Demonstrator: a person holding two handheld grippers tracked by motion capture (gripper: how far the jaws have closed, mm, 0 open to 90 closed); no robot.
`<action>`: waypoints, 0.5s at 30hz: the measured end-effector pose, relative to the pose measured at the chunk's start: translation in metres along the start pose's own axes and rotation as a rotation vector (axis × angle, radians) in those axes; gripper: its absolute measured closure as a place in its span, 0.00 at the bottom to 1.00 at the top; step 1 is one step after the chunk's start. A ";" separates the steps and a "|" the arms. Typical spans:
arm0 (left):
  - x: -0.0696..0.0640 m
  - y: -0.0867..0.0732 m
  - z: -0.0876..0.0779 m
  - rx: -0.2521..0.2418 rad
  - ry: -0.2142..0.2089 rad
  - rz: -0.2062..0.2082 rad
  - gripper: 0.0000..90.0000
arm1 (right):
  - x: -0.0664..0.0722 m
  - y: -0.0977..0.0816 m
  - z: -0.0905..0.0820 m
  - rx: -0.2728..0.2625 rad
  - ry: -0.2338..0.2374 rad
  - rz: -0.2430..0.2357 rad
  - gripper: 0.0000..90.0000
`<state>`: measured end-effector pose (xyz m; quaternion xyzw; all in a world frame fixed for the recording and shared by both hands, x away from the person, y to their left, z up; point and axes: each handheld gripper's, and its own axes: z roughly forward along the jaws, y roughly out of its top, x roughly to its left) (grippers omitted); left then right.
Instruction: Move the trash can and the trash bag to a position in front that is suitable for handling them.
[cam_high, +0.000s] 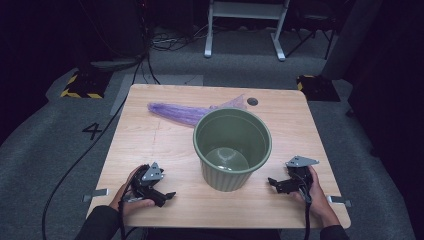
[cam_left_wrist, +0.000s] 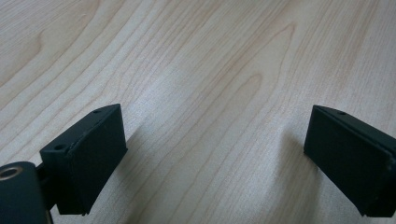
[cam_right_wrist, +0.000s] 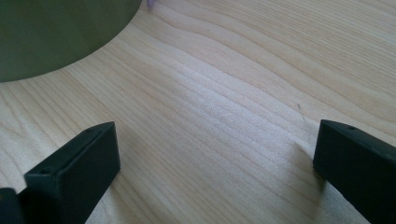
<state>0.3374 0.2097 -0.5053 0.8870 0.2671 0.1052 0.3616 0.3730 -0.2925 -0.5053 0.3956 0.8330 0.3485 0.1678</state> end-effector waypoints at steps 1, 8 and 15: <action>0.000 0.000 0.000 0.002 -0.001 0.000 0.06 | 0.000 0.000 0.000 0.000 0.001 -0.002 0.01; 0.000 0.000 0.000 0.001 0.000 0.001 0.06 | 0.000 0.000 0.000 0.000 0.006 -0.006 0.01; 0.000 0.000 0.000 0.003 0.002 -0.002 0.06 | -0.002 -0.001 -0.003 -0.024 -0.009 0.018 0.13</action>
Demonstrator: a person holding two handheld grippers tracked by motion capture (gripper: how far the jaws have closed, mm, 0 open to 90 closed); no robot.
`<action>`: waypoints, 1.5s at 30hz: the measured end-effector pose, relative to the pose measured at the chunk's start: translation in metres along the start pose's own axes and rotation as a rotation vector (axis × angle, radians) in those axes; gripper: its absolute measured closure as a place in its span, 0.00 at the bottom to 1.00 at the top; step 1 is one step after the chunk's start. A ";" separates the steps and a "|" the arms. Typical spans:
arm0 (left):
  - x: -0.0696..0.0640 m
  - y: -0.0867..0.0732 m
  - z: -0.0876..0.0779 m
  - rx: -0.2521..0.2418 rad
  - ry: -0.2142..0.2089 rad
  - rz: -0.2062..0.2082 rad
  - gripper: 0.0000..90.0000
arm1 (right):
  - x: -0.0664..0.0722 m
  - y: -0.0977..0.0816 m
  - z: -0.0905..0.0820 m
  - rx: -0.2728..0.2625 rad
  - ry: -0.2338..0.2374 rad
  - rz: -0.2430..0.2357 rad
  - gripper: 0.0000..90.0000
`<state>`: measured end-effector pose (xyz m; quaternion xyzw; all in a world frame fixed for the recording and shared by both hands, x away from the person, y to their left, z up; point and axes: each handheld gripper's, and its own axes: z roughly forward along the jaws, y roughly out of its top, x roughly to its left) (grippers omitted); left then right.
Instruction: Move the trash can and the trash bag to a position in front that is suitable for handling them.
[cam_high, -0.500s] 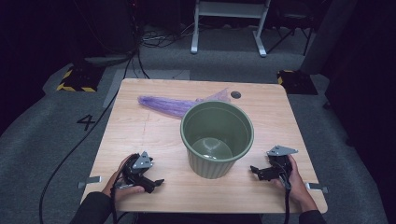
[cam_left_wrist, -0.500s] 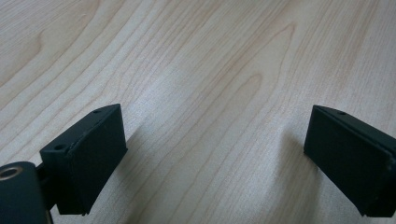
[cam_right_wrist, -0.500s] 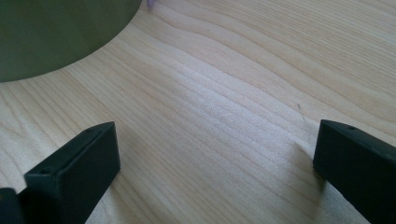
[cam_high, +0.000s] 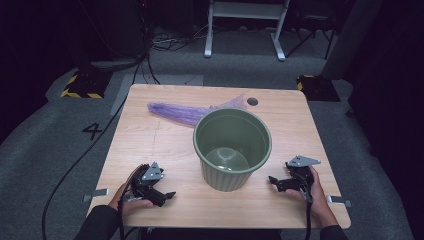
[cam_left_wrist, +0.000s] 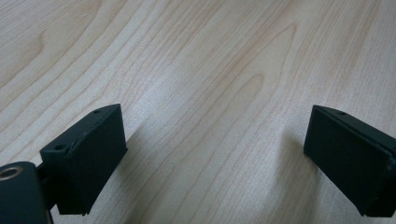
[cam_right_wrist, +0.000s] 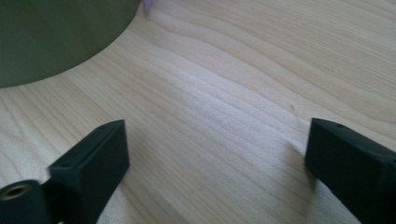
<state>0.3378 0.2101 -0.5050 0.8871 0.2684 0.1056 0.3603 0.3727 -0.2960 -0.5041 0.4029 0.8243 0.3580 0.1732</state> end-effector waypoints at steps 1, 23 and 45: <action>0.000 0.000 0.000 0.000 -0.001 0.000 0.06 | 0.000 0.000 -0.001 -0.006 -0.002 0.002 0.17; 0.001 0.000 0.000 -0.004 -0.002 -0.005 0.06 | 0.030 0.033 -0.009 -0.101 0.133 -0.176 0.19; 0.001 0.000 0.000 -0.004 -0.003 -0.006 0.07 | 0.079 0.060 0.012 -0.087 0.251 -0.368 0.19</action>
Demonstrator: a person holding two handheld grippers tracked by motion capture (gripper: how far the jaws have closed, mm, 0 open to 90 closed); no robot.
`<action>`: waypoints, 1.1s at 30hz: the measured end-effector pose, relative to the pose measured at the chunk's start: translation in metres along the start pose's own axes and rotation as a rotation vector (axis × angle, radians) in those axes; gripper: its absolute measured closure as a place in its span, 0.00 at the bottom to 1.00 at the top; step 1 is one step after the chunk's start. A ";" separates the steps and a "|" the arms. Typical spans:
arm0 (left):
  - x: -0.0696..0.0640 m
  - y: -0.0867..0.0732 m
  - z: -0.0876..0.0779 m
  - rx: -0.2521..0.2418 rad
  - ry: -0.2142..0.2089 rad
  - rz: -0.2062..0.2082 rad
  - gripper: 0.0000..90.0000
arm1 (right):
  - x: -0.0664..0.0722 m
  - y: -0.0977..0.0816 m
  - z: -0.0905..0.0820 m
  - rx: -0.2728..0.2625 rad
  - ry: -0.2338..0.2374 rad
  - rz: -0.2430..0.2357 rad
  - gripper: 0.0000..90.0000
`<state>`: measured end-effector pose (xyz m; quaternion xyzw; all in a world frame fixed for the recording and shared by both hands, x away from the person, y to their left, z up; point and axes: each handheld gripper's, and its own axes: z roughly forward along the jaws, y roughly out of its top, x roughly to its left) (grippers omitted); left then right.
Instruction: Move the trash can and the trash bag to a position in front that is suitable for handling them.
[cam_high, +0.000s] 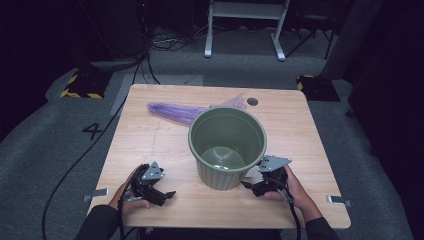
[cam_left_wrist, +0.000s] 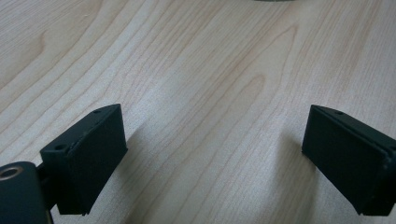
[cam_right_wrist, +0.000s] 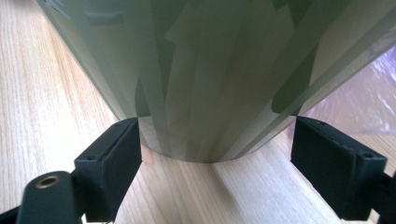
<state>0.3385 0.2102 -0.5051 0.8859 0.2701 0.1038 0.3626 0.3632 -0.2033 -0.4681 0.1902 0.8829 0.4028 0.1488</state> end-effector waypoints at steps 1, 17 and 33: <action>0.000 0.000 0.000 0.001 -0.001 0.000 0.07 | 0.001 0.001 0.001 -0.002 -0.001 0.000 0.19; 0.000 0.000 0.000 0.001 0.000 0.001 0.07 | 0.017 0.024 0.028 -0.042 0.011 -0.014 0.21; 0.000 0.000 0.000 0.001 0.001 0.000 0.07 | 0.027 0.034 0.039 -0.050 -0.025 -0.052 0.31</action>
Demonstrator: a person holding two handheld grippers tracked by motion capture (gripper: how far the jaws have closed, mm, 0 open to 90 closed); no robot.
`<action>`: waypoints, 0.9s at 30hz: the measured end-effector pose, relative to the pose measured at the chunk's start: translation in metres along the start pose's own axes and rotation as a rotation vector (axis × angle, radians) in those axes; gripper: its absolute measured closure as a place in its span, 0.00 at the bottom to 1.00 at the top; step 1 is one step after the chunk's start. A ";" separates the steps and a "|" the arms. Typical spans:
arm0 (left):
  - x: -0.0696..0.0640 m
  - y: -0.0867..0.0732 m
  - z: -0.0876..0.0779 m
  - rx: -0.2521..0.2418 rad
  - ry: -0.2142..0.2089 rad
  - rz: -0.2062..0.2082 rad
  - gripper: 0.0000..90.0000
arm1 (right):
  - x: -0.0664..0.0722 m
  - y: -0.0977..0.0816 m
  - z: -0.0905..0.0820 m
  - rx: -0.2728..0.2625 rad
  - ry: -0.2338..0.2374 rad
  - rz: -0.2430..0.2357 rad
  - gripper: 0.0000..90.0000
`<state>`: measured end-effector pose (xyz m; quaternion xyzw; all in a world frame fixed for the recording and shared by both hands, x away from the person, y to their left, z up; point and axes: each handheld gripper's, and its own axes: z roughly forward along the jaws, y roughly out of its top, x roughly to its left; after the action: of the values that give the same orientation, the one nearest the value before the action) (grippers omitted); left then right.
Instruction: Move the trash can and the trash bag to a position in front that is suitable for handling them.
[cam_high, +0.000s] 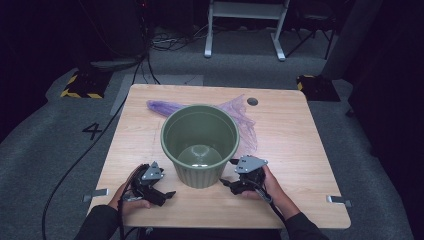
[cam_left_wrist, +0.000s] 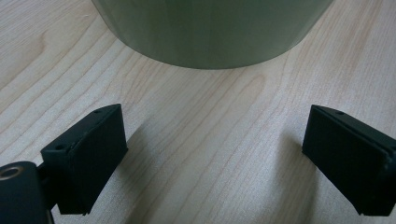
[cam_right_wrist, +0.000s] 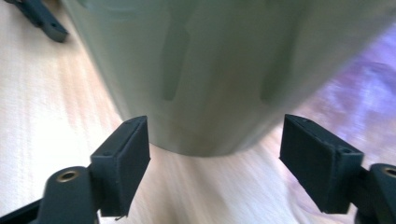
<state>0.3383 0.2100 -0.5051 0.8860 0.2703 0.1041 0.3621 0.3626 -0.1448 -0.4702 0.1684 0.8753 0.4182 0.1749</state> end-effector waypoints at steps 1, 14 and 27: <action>0.000 0.000 0.000 -0.001 0.000 -0.001 0.07 | -0.003 -0.001 -0.003 0.002 -0.023 0.005 0.34; 0.000 0.000 0.000 -0.002 0.001 -0.005 0.07 | -0.057 -0.011 -0.014 0.039 -0.208 0.145 0.22; 0.001 0.000 0.000 -0.002 0.004 -0.007 0.07 | -0.090 -0.022 0.031 0.128 -0.135 0.235 0.74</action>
<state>0.3390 0.2098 -0.5052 0.8844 0.2739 0.1048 0.3630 0.4528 -0.1767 -0.4911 0.3082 0.8607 0.3668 0.1720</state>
